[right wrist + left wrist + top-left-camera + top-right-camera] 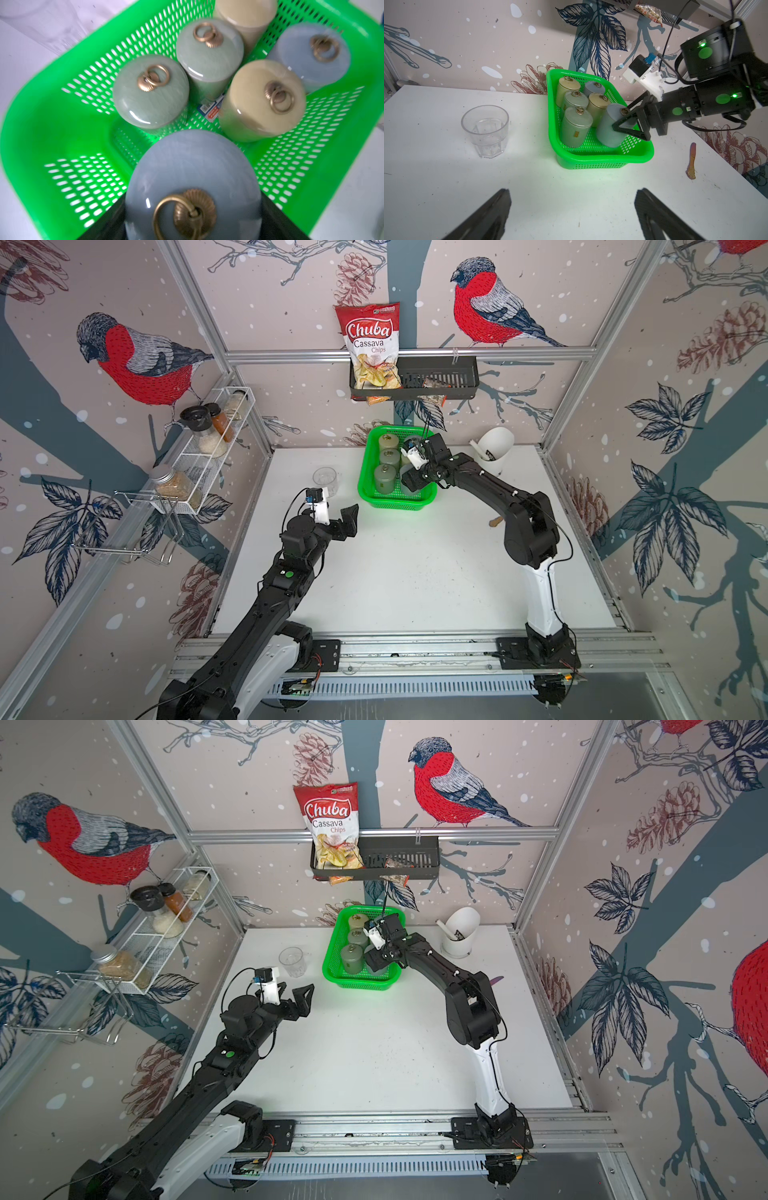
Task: Take the tea canister out of the basket
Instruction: Pick up the tea canister from the basket, then place the tea canister at the center of the board.
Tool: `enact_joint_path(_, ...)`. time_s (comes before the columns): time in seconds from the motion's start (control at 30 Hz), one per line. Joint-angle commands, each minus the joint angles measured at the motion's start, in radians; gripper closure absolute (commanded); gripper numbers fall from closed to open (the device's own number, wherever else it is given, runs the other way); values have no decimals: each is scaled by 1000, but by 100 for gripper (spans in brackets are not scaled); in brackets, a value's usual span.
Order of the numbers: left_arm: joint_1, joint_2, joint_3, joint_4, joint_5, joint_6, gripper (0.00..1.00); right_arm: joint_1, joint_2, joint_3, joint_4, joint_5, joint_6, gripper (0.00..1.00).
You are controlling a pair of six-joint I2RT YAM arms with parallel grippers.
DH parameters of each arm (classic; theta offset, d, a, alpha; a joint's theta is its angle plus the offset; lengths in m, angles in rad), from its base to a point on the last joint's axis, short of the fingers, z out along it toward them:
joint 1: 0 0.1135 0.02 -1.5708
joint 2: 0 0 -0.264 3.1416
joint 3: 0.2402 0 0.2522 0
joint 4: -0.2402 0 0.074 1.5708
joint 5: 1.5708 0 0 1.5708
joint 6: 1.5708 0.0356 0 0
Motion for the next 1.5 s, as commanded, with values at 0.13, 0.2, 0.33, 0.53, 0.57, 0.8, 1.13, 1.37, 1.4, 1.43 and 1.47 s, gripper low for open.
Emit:
enact_joint_path(0.13, -1, -22, 51, -65, -28, -51, 3, 65, -173, -70, 138, 47, -14, 53)
enact_joint_path(0.2, -1, -33, 70, -98, -63, -58, 3, 101, -215, -101, 150, 59, -24, 53)
enact_joint_path(0.33, -1, -76, 99, -162, -159, -81, 3, 183, -293, -174, 186, 49, -23, 53)
enact_joint_path(0.53, -2, -109, 121, -232, -239, -103, 3, 326, -271, -218, 208, 11, -5, 53)
enact_joint_path(0.57, -2, -108, 125, -247, -247, -107, 3, 343, -255, -214, 207, 17, -2, 53)
enact_joint_path(0.8, 17, -105, 121, -282, -257, -139, 3, 407, -106, -158, 203, 12, 59, 54)
enact_joint_path(1.13, 87, -91, 110, -293, -199, -152, 3, 414, 8, -120, 189, 71, 100, 53)
enact_joint_path(1.37, 88, -76, 105, -288, -194, -146, 3, 404, 43, -118, 178, 82, 117, 50)
enact_joint_path(1.4, 89, -74, 105, -287, -194, -147, 3, 402, 48, -118, 179, 84, 118, 50)
enact_joint_path(1.43, 89, -73, 104, -285, -194, -146, 3, 402, 51, -117, 177, 87, 118, 50)
enact_joint_path(1.47, 89, -74, 104, -285, -193, -146, 3, 401, 54, -114, 176, 89, 118, 49)
